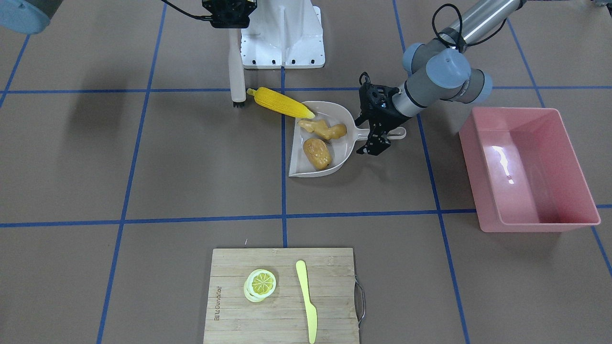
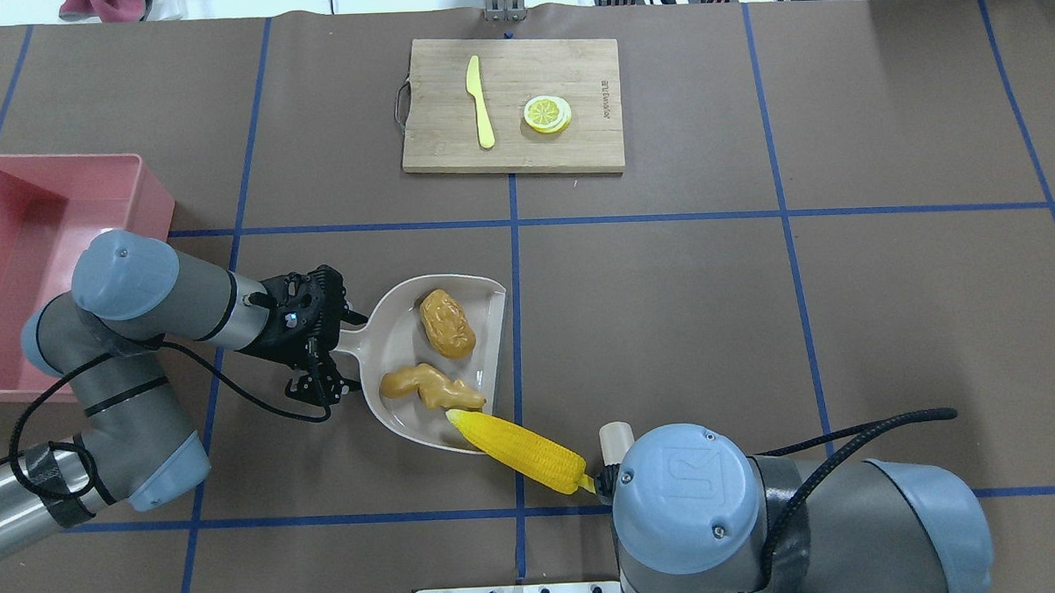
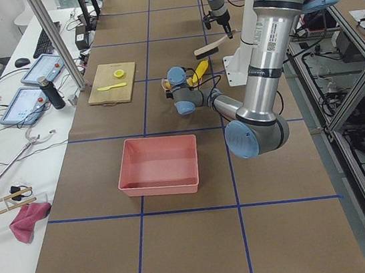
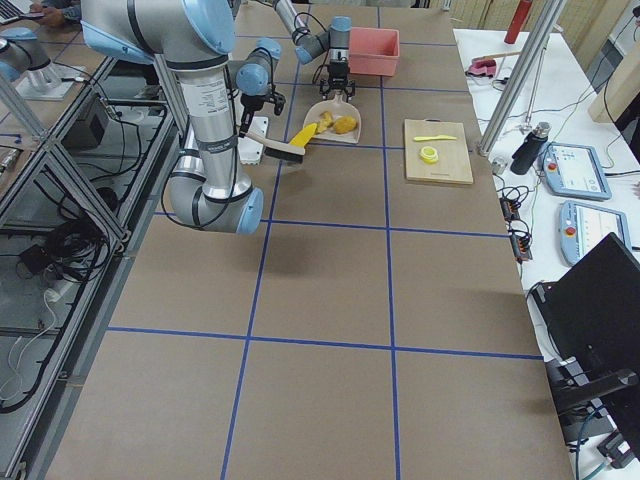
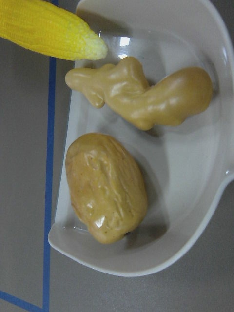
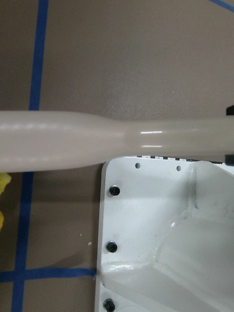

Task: Sweep and dump trash into bin
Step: 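Reposition the brush behind the yellow corn cob with the right gripper, then sweep the corn cob into the dustpan with the right gripper's brush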

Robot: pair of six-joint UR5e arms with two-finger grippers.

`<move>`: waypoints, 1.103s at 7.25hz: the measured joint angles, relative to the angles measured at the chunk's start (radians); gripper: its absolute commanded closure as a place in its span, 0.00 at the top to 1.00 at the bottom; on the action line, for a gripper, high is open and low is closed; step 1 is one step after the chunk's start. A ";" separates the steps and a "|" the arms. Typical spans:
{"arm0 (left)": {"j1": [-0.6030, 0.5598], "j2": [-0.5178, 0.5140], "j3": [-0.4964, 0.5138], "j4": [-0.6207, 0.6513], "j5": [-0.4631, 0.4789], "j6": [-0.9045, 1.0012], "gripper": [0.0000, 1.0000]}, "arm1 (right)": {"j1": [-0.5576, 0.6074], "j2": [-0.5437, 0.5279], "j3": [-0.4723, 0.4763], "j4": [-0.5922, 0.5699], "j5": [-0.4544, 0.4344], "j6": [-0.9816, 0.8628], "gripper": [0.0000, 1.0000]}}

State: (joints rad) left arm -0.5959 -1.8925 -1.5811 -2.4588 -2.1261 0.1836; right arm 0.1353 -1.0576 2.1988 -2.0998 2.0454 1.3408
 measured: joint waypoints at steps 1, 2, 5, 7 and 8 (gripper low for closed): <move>0.001 0.000 0.001 0.000 0.000 0.000 0.93 | 0.003 0.004 -0.008 -0.002 0.003 -0.041 0.00; 0.003 0.000 0.001 0.000 0.000 -0.001 0.93 | 0.008 0.003 -0.013 -0.006 0.006 -0.068 0.00; 0.006 0.001 0.001 0.000 0.000 0.000 0.93 | 0.024 0.008 -0.026 -0.007 0.016 -0.153 0.00; 0.007 0.002 0.001 0.000 0.002 0.001 0.93 | 0.067 0.048 -0.068 -0.007 0.051 -0.229 0.00; 0.007 0.002 0.001 0.000 0.003 0.001 0.93 | 0.092 0.091 -0.116 -0.007 0.075 -0.245 0.00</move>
State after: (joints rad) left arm -0.5891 -1.8904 -1.5804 -2.4590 -2.1227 0.1850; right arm 0.2272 -0.9667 2.0828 -2.1064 2.1203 1.0955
